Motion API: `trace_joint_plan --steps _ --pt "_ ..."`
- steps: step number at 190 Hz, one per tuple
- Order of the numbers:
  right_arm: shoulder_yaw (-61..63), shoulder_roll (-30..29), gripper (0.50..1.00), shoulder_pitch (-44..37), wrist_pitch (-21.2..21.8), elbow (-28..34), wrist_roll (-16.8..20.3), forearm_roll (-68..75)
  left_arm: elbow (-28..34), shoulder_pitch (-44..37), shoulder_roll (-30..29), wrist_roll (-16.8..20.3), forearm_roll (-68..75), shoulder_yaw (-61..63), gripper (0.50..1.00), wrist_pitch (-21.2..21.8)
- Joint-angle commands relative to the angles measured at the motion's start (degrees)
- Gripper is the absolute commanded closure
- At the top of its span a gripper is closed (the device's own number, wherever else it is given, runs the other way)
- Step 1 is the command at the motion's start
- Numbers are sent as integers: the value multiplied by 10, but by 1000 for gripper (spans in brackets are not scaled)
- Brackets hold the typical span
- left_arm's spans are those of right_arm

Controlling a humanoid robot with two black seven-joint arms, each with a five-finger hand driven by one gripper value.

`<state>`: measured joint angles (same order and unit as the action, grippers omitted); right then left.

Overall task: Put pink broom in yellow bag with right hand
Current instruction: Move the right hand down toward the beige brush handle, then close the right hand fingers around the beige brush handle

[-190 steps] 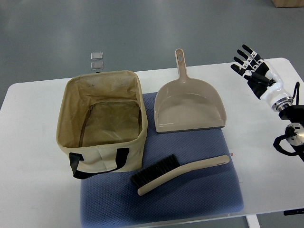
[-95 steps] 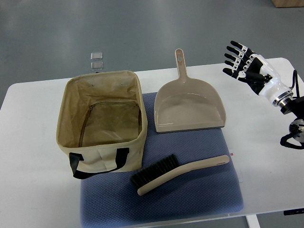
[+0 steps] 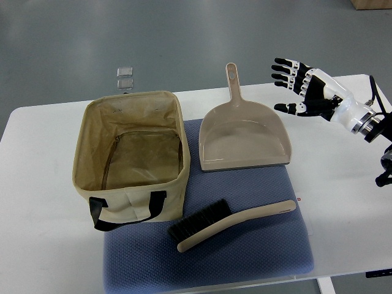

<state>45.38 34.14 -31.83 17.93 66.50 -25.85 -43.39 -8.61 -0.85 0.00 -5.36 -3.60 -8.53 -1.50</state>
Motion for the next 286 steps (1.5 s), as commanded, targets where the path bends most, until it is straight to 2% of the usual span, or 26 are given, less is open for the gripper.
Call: trace_joint_plan --steps 1,37,96,115,134,168,210,255,286 --pt "-30 24 574 -13 -2 36 -14 -49 0 0 0 0 0 0 500 0" --pt "-77 57 576 -32 -12 112 -17 -163 0 1 0 0 0 0 500 0" --pt "-210 103 576 -67 -98 218 -16 -376 0 0 0 0 0 0 500 0" --pt "-230 111 576 -80 -108 239 -10 -414 0 1 0 0 0 0 500 0" --pt "-247 113 581 -85 -112 242 -6 -449 0 0 0 0 0 0 500 0" --pt "-285 111 583 -87 -151 246 19 -507 0 0 0 0 0 0 500 0" --pt "-316 105 599 -92 -154 246 51 -550 0 0 0 0 0 0 500 0" --pt "-327 97 634 -93 -156 243 93 -572 0 0 0 0 0 0 500 0" --pt "-328 89 666 -93 -156 237 108 -593 0 1 0 0 0 0 500 0"
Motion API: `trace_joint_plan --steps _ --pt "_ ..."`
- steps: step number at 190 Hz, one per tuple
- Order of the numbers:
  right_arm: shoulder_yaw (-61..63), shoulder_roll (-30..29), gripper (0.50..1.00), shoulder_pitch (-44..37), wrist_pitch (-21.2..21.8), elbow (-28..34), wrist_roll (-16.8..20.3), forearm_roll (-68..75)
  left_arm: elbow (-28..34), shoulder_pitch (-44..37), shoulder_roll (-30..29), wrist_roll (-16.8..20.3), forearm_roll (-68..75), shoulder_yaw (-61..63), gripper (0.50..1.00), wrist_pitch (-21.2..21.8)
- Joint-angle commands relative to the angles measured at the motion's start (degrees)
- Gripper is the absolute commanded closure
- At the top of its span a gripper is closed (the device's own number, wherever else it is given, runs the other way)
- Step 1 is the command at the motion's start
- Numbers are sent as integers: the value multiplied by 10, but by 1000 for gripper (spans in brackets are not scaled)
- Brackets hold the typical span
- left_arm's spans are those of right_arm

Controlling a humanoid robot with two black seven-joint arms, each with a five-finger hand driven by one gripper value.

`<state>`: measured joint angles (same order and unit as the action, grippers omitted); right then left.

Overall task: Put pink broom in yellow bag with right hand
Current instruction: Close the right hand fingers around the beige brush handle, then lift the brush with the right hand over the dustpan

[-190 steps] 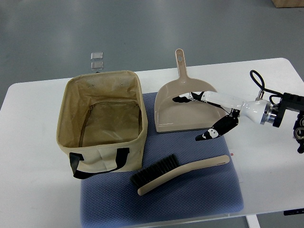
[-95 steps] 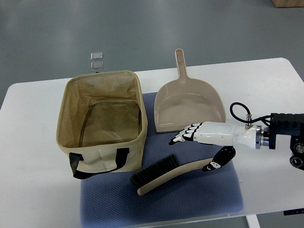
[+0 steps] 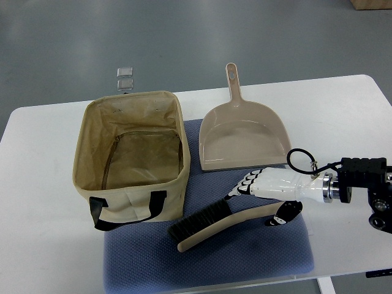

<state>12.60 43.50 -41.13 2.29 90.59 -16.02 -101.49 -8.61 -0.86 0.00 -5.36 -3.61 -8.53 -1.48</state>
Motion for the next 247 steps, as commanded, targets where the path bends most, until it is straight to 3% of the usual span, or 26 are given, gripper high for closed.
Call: trace_joint_plan --steps 1,158,195,226,247 --pt "0 -4 666 0 0 -4 10 -12 0 1 0 0 0 0 500 0" --pt "-21 -14 777 4 -26 -30 22 -55 0 1 0 0 0 -1 500 0" --pt "-24 -17 877 7 -33 -31 23 -61 0 1 0 0 0 0 500 0" --pt "-25 -18 897 9 -33 -40 22 -62 0 0 0 0 0 0 500 0" --pt "-25 -21 940 10 -43 -45 22 -66 0 1 0 0 0 0 500 0"
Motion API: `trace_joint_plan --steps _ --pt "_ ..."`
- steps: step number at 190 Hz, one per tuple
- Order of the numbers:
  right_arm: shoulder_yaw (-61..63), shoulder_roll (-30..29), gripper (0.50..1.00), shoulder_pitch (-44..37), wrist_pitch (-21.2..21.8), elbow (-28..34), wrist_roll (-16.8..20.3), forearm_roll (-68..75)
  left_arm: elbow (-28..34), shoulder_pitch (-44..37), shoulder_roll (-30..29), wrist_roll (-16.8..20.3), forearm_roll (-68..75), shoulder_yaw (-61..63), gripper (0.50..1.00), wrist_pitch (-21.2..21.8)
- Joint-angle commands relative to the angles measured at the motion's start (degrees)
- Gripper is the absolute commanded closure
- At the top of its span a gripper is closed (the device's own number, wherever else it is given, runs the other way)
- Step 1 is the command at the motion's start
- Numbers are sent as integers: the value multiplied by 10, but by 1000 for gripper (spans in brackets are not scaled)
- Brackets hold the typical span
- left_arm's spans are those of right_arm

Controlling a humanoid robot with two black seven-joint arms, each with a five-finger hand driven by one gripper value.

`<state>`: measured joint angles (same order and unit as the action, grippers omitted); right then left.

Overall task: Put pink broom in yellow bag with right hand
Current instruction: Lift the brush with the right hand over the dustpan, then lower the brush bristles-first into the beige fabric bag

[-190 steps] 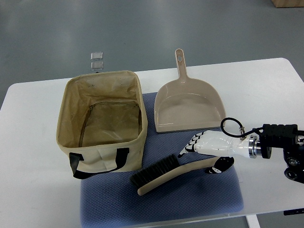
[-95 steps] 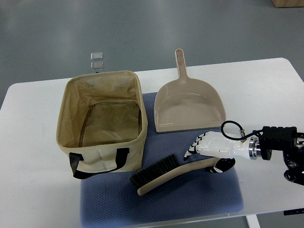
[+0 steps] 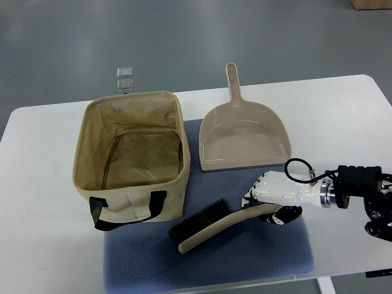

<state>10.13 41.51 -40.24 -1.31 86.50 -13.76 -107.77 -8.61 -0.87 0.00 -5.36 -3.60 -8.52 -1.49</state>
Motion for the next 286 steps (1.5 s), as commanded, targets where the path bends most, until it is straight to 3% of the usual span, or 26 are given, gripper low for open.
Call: trace_joint_plan --steps 1,25,123,199,261,286 --pt "0 -1 940 1 -7 -4 0 -3 0 1 0 0 0 0 500 0" --pt "1 1 1000 -1 -21 -6 0 -2 0 0 0 0 0 0 500 0" --pt "38 38 1000 -9 -113 -17 -7 48 0 0 0 0 0 0 500 0" --pt "100 86 1000 -46 -115 -31 -7 190 0 0 0 0 0 0 500 0" --pt "99 96 1000 -128 -109 -123 -9 234 0 0 0 0 0 0 500 0" --pt "98 84 1000 -170 -106 -130 -7 242 0 1 0 0 0 0 500 0"
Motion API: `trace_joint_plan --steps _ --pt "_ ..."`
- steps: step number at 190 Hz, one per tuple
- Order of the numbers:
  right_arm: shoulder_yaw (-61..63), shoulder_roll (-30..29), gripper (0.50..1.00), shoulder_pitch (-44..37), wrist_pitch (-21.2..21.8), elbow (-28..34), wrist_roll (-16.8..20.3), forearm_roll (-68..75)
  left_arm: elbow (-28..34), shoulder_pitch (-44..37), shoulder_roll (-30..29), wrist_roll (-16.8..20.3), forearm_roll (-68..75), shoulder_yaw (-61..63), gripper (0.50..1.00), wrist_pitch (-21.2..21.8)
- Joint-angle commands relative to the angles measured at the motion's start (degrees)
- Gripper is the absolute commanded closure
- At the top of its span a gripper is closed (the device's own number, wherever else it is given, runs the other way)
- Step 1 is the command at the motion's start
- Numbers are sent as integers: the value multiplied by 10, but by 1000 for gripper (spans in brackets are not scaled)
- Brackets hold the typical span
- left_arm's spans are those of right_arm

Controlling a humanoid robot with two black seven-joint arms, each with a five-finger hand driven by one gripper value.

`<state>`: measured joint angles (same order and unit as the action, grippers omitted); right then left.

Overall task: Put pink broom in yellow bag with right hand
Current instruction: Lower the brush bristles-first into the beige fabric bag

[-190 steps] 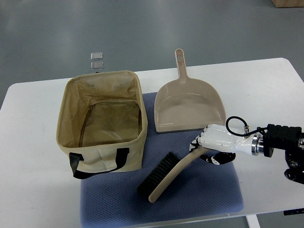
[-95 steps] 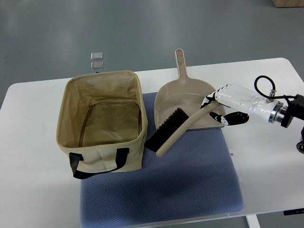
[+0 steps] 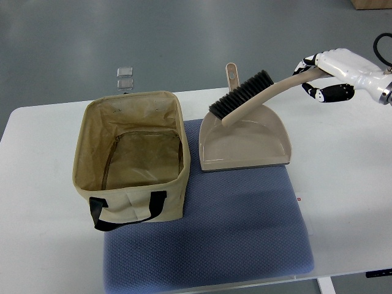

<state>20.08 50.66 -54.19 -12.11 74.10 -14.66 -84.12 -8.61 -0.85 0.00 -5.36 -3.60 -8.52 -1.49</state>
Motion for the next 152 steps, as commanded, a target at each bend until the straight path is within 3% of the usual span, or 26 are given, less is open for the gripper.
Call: trace_joint_plan --steps 1,42,100,113,118,126,128,135,141,152 --pt "-1 -9 1000 -33 2 -5 2 5 0 0 0 0 0 0 500 0" --pt "-10 -95 1000 -73 2 -5 2 -19 0 0 0 0 0 0 500 0" --pt "-14 -204 1000 -72 38 -5 2 -111 0 0 0 0 0 0 500 0" --pt "-20 -210 887 -71 41 -5 2 -110 0 0 0 0 0 0 500 0" --pt "-21 -215 810 -70 40 -5 2 -107 0 1 0 0 0 0 500 1" --pt "-21 -220 724 -67 39 -6 2 -105 0 0 0 0 0 0 500 0" --pt "-21 -220 724 -67 39 -6 2 -105 0 0 0 0 0 0 500 0" --pt "-20 -221 628 -61 38 -5 1 -103 0 0 0 0 0 0 500 0" --pt "-18 -222 601 -57 37 -5 0 -102 0 0 0 0 0 0 500 0" --pt "-14 -222 599 -52 36 -5 0 -98 0 0 0 0 0 0 500 0"
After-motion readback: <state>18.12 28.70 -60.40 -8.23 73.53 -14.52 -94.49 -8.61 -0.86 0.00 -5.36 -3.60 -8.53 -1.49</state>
